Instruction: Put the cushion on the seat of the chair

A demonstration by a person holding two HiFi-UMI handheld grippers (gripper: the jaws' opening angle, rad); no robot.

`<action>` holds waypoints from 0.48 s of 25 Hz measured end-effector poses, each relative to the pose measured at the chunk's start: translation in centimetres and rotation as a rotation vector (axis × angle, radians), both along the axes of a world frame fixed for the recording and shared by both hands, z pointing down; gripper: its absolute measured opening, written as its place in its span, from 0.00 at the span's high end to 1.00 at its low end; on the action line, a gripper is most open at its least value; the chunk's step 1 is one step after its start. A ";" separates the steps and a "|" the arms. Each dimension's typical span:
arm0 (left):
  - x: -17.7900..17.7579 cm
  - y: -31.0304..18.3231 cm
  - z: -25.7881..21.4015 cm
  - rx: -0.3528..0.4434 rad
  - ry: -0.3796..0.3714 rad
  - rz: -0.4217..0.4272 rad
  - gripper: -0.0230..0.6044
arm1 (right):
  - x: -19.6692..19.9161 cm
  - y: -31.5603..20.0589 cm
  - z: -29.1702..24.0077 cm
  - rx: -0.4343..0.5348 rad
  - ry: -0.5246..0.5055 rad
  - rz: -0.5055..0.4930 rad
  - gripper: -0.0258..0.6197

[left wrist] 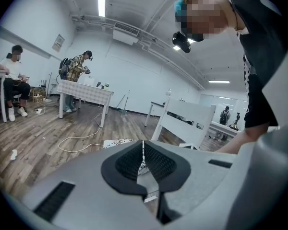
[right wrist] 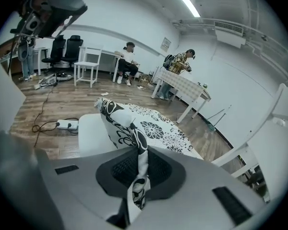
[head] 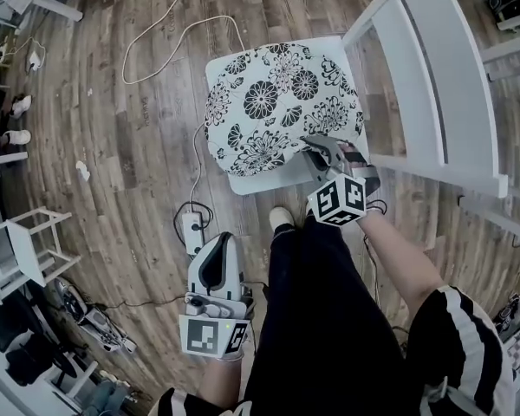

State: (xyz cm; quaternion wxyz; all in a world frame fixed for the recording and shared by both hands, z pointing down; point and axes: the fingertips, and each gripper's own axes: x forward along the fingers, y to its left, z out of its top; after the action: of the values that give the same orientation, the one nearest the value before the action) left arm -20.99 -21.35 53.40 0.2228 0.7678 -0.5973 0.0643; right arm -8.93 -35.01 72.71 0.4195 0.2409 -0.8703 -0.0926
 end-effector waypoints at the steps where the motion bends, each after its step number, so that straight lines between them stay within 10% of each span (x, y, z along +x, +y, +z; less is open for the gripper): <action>1: 0.2 0.2 0.1 -0.001 0.001 0.003 0.94 | 0.2 0.8 0.3 -0.006 0.005 -0.007 0.92; 12: 1.6 0.8 0.7 0.003 -0.007 0.028 0.94 | 2.8 6.8 6.2 -0.087 0.137 -0.111 0.92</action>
State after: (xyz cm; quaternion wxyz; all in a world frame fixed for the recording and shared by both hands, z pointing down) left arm -19.37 -20.55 54.05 0.2189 0.7761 -0.5873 0.0692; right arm -6.14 -28.26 78.92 0.4822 0.1670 -0.8548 -0.0938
